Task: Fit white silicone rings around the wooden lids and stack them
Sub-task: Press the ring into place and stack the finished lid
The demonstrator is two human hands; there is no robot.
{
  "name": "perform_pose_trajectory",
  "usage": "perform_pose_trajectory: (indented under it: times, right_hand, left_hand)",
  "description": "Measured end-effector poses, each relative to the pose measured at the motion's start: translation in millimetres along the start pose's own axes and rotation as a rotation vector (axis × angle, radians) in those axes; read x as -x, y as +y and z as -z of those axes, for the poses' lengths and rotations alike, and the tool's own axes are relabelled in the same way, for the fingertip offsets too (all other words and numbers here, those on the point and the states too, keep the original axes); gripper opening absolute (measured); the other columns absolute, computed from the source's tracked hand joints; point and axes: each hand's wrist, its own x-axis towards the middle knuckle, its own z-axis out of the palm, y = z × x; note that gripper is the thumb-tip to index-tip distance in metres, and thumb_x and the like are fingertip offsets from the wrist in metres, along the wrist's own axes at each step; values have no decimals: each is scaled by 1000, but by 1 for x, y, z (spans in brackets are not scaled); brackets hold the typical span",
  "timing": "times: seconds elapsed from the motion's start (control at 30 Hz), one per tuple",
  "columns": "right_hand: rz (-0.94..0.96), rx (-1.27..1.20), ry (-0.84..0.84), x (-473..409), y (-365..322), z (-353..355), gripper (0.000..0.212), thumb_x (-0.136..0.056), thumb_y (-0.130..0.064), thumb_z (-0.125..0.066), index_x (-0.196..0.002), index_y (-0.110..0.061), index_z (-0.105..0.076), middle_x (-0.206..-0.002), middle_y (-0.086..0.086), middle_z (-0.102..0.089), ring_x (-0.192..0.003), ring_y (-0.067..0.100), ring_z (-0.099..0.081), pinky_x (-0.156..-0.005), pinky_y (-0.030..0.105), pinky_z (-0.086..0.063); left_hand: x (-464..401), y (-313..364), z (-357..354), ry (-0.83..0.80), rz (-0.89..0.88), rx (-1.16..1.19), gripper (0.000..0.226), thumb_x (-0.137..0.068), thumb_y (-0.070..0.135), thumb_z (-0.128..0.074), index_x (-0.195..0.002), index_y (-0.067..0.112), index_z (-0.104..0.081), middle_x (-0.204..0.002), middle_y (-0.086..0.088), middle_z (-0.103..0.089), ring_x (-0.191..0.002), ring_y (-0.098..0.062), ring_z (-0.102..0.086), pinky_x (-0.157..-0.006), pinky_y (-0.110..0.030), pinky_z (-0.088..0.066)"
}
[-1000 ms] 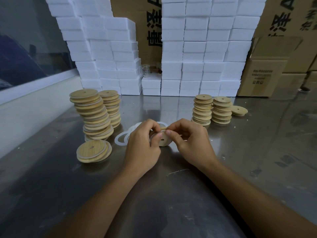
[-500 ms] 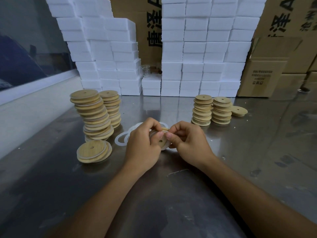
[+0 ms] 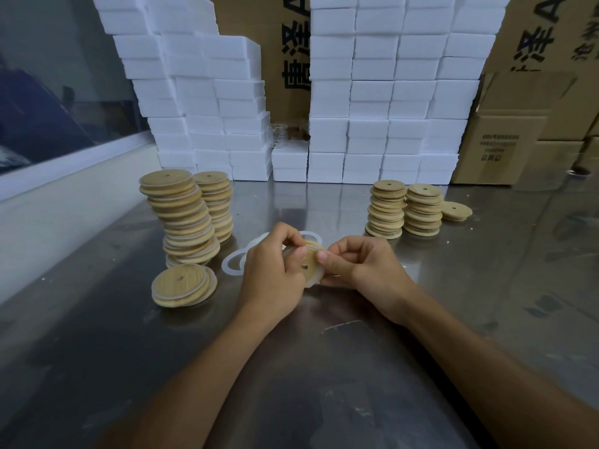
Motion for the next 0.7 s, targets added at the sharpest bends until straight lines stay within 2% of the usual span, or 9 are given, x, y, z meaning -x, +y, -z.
perform_pose_trajectory:
  times: [0.07, 0.17, 0.27, 0.33, 0.4, 0.5, 0.7]
  right_hand:
    - [34, 51, 31, 0, 2, -2, 15, -85, -4, -71, -87, 9, -64, -79, 18, -73, -70, 16, -72, -65, 24, -59]
    - [104, 108, 94, -1, 3, -3, 10, -87, -3, -69, -86, 5, -63, -78, 16, -70, -66, 12, -68, -61, 23, -57]
    - [213, 282, 183, -2, 5, -2, 8, -88, -6, -71, -84, -3, -65, -79, 11, -71, -71, 14, -68, -66, 36, -60]
    - [295, 421, 241, -2, 8, -1, 6, -87, -9, -72, -84, -8, -67, -84, 3, -72, -82, 13, -70, -72, 44, -60]
    - [365, 517, 282, -1, 8, -2, 4, -87, -11, -72, -84, -14, -70, -86, -6, -72, -90, 6, -68, -70, 39, -60]
    - [406, 566, 326, -1, 7, -1, 6, -86, -11, -72, -83, -17, -70, -87, -9, -72, -82, 2, -67, -65, 33, -59]
    - [352, 524, 350, -5, 5, 3, 12, -84, -3, -72, -77, -13, -70, -81, -2, -73, -84, 13, -69, -75, 43, -60]
  left_hand:
    - [0, -3, -2, 32, 37, 15, 36, -90, 8, -61, -77, 37, -45, -77, 16, -56, -71, -3, -53, -61, -9, -38]
    - [-2, -7, -4, 27, 31, 31, 35, -91, 8, -61, -78, 36, -45, -78, 14, -56, -72, -8, -55, -63, -16, -41]
    - [-1, -9, -7, -10, 48, 85, 31, -91, 8, -60, -80, 34, -47, -82, 10, -58, -77, -19, -61, -63, -43, -54]
    - [0, -9, -8, -27, 78, 125, 29, -91, 11, -62, -83, 35, -48, -81, 9, -59, -79, -22, -64, -61, -52, -57]
    - [1, -9, -9, -36, 81, 151, 28, -89, 16, -65, -82, 38, -48, -78, 10, -60, -75, -19, -66, -56, -51, -57]
    - [3, -7, -11, -49, 68, 180, 27, -86, 21, -68, -81, 39, -49, -81, 12, -62, -74, -16, -69, -54, -47, -59]
    - [1, -5, -10, -66, 85, 152, 37, -85, 6, -69, -81, 38, -51, -84, 13, -63, -84, -16, -68, -62, -45, -61]
